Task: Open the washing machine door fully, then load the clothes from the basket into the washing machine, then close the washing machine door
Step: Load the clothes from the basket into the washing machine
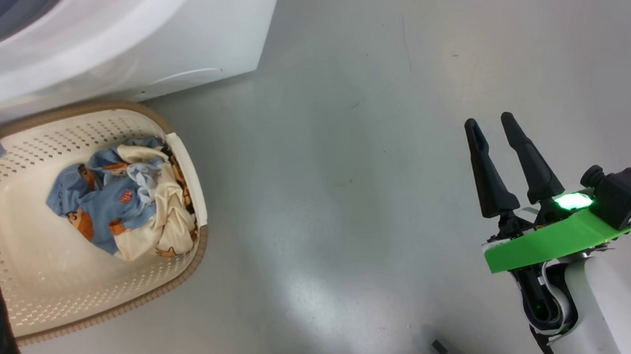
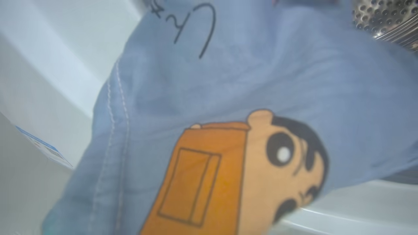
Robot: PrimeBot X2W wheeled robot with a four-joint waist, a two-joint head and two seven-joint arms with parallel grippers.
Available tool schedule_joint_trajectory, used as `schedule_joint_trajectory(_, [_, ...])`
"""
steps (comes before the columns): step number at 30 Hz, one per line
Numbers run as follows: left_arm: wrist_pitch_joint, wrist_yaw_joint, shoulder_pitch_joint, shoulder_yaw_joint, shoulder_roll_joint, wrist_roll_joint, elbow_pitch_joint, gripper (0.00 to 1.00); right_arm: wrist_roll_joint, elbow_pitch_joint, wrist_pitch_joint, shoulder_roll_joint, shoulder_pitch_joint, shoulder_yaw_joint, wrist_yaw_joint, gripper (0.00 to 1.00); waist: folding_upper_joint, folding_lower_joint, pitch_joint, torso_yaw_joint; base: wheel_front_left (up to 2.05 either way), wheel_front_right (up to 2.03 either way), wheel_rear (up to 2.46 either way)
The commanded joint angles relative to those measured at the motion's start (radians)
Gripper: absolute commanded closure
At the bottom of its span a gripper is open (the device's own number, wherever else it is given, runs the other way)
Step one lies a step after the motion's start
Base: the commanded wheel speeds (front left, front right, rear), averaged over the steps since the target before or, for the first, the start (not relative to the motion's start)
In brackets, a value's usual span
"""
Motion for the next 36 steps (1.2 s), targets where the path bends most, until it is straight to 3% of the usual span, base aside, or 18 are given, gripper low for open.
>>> schedule_joint_trajectory(1, [-0.006,-0.003,0.046,0.053,0.018,0.041,-0.067,1.00,-0.004,-0.024,-0.005,0.004,0.029,0.016,0.002,0.00,-0.0001,-0.0001,-0.001,0.003,0.00,0.00,0.00])
schedule_joint_trajectory(9, [-0.006,-0.018,0.087,0.127,-0.079,0.182,-0.296,1.00,0.001,-0.024,-0.005,0.007,0.027,0.015,0.002,0.00,-0.0001,-0.0001,-0.008,0.006,0.00,0.00,0.00])
schedule_joint_trajectory(16, [-0.006,-0.019,0.051,0.027,-0.058,0.171,-0.402,1.00,0.003,-0.024,-0.005,0.009,0.025,0.008,0.002,0.00,-0.0001,-0.0001,-0.001,0.014,0.00,0.00,0.00])
schedule_joint_trajectory(23, [-0.006,-0.019,-0.070,-0.078,0.031,0.153,-0.297,1.00,0.007,-0.019,-0.005,0.011,0.029,0.009,0.002,0.00,-0.0001,-0.0001,-0.005,0.013,0.00,0.00,0.00])
schedule_joint_trajectory(28, [-0.006,-0.019,-0.182,-0.195,0.092,0.137,-0.137,1.00,0.008,-0.019,-0.005,0.011,0.031,0.006,0.002,0.00,-0.0001,-0.0001,-0.004,0.013,0.00,0.00,0.00])
schedule_joint_trajectory(36, [-0.006,-0.019,-0.388,-0.300,0.160,0.096,0.071,1.00,0.009,-0.021,-0.005,0.012,0.024,0.015,0.002,0.00,-0.0001,-0.0001,0.009,0.005,0.00,0.00,0.00])
